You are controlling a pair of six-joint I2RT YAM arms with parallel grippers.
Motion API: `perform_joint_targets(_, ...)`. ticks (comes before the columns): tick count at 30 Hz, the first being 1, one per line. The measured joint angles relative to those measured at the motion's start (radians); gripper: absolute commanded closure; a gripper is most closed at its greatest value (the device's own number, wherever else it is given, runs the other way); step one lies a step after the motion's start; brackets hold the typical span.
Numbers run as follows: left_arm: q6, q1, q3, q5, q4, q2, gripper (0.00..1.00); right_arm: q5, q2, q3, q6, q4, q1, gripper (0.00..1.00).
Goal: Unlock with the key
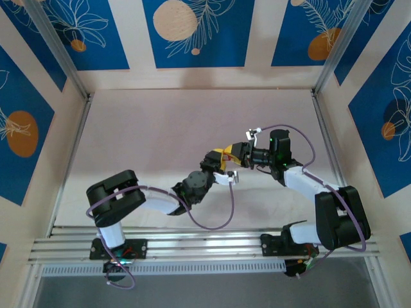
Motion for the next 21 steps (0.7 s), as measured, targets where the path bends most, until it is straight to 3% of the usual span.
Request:
perform_joint_targets(7,-0.003,-0.005,0.001,-0.007,-0.018,0.000,0.38,0.008,-0.007,0.005,-0.005,-0.018,-0.021,0.69)
perform_joint_targets(21,-0.152,-0.009,0.022,0.018,-0.292,-0.097,0.09,0.008,-0.008,0.035,-0.008,-0.035,-0.075,0.70)
